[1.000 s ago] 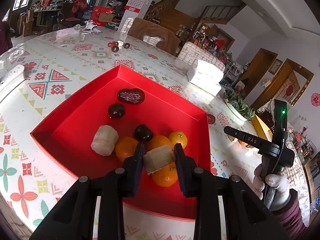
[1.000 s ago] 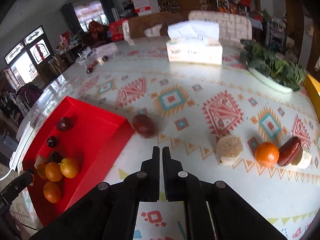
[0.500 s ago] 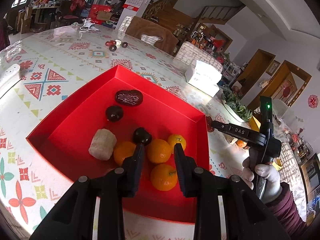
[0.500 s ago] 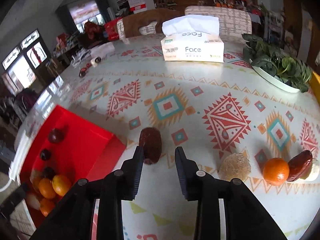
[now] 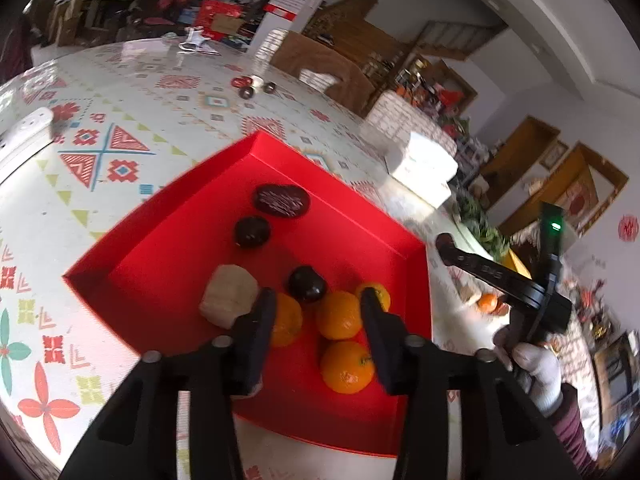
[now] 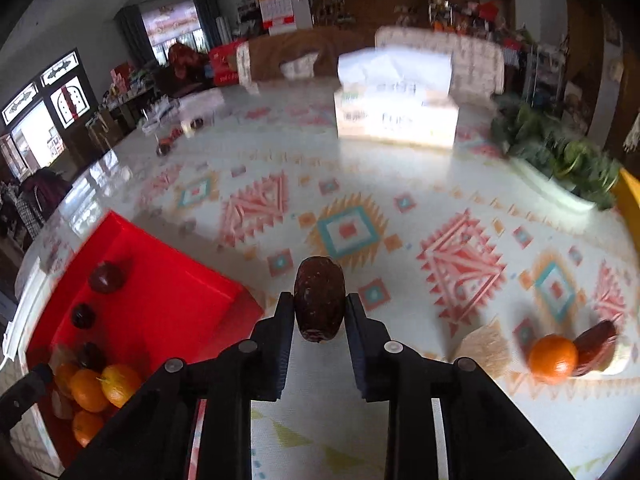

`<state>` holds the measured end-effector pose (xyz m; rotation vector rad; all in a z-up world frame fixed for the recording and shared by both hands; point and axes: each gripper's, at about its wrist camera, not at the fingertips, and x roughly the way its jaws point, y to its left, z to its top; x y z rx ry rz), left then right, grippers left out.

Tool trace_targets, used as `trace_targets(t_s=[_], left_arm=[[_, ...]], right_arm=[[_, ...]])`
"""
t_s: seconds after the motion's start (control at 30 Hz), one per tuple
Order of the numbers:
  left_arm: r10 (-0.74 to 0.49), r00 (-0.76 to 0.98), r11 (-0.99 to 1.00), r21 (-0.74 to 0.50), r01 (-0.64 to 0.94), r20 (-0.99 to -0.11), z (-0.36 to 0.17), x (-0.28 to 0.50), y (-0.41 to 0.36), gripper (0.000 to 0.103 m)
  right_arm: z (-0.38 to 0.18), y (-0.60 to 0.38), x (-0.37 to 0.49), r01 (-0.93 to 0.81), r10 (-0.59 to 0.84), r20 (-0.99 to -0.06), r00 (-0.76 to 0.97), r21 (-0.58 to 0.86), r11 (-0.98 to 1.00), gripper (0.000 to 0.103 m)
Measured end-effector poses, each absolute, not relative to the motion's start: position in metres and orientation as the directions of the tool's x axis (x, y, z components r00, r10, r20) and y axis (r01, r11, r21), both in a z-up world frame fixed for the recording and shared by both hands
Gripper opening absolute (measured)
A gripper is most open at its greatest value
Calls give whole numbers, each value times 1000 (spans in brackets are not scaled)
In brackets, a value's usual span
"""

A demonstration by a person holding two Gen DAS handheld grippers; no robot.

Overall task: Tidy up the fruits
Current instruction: 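Carry the date over the red box and open the right tool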

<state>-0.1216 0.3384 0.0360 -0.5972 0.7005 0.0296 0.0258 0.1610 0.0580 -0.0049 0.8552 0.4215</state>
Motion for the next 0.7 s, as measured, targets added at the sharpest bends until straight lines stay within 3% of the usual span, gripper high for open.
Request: trace_targets(t_s=[0.27,0.7], left_arm=[[-139,807,802,-544,-247,-573,46,-133,356,59],[-135,796,798,-541,-266,-590,45,-137,364,65]], right_arm=[[84,213,-3,-551,547,-708,446,265,792,28],[52,270,-17,-613,566,-754,334,282,738,29]])
